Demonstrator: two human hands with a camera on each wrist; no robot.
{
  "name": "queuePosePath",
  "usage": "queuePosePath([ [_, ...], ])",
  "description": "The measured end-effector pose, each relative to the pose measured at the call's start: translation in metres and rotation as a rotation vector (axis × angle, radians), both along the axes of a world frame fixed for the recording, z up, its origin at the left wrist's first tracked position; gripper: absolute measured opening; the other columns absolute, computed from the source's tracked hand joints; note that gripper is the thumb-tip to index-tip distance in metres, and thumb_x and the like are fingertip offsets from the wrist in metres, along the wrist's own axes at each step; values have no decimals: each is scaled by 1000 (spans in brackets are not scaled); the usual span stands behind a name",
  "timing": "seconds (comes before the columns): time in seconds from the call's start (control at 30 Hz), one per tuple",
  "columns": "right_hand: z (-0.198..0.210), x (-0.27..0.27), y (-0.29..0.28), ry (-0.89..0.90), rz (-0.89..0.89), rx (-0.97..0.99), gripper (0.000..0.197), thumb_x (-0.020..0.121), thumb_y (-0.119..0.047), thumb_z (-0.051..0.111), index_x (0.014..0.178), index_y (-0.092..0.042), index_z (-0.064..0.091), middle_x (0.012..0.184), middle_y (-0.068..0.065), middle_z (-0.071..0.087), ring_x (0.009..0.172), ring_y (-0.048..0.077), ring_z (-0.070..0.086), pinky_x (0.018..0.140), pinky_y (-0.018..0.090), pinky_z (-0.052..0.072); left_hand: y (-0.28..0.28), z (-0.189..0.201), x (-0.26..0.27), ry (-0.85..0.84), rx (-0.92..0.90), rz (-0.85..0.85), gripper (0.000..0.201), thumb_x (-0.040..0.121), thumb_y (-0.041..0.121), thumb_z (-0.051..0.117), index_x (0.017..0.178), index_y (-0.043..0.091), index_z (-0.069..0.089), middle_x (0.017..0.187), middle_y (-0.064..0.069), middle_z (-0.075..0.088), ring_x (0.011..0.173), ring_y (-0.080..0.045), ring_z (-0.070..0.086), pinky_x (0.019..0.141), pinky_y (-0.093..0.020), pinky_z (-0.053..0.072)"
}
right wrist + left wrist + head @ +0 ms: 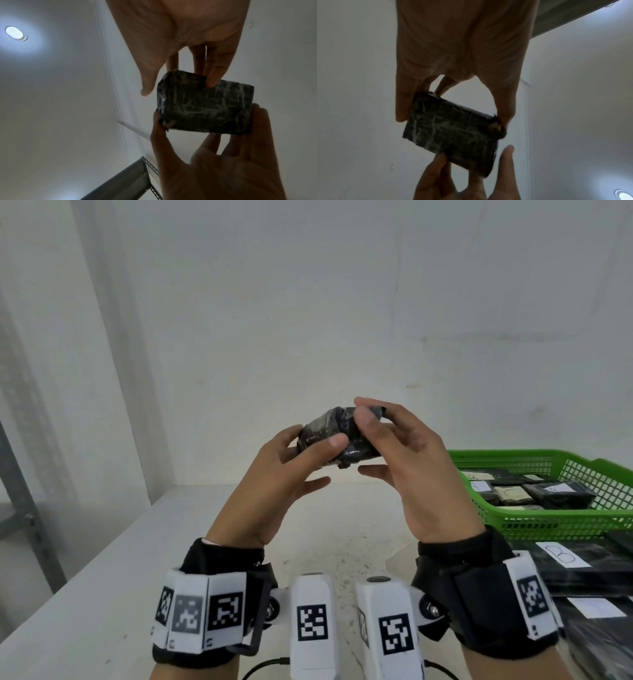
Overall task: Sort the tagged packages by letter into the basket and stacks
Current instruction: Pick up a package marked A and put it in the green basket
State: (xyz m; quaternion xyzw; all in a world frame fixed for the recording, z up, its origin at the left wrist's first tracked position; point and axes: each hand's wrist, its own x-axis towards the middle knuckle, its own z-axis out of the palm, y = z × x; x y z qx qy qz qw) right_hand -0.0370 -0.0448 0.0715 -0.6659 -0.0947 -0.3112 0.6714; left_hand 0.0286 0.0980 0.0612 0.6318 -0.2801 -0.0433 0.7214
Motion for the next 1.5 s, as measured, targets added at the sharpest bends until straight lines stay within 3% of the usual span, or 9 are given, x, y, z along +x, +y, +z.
queuePosePath([
  [0.1,1,2,-2,45,55,-24,64,66,-74,45,120,-44,63,121,-11,69,111,4,63,86,26,52,0,2,-2,-26,-40,2,61,58,55,68,104,16,72,103,-4,75,102,-18,70,91,-33,55],
  [0.2,0,3,0,121,188,9,82,62,-80,41,136,-46,50,132,-13,62,122,10,58,103,40,45,-3,2,-6,-86,19,8,66,59,57,65,108,13,70,103,-7,75,104,-21,69,92,-31,55],
  [0.4,2,-1,2,92,153,80,53,69,-62,58,108,-29,71,112,0,73,108,17,68,95,42,55,-4,4,-13,-64,77,-32,52,57,66,57,95,32,71,102,10,73,105,-10,64,99,-42,47],
  [0.63,2,-1,2,158,167,48,68,73,-67,49,116,-18,67,110,3,73,104,15,70,95,38,55,-8,6,-18,-68,56,37,61,62,68,59,94,18,72,95,-2,72,91,-14,62,91,-35,45],
  [0.7,2,-2,2,164,182,38,71,71,-68,49,118,-17,67,110,2,73,103,13,70,92,34,55,-9,6,-19,-68,73,43,62,61,70,58,93,18,71,98,-8,72,93,-19,64,92,-36,44],
  [0.8,2,-1,2,147,162,82,57,76,-57,56,115,-17,68,108,1,74,101,12,70,89,32,56,-6,6,-19,-54,126,3,65,60,74,55,99,26,73,103,7,75,106,-11,66,98,-40,44],
  [1.17,4,-5,-2,180,208,26,66,69,-62,56,118,-19,67,107,0,74,102,12,70,94,33,54,-4,9,-21,-22,99,-40,38,79,61,52,87,35,78,97,8,75,90,-7,66,99,-37,43],
  [1.33,0,-2,2,116,111,-13,51,71,-54,61,111,-25,69,99,-6,75,97,8,70,92,35,56,-2,10,-24,-8,127,-122,41,77,70,42,93,50,74,111,14,73,113,-8,63,103,-47,39],
  [1.5,1,-1,0,136,151,-15,57,69,-57,61,114,-23,68,101,-4,75,97,8,70,94,36,55,-2,9,-18,-24,123,-78,38,78,61,52,93,37,77,107,8,75,104,-8,67,102,-38,42],
])
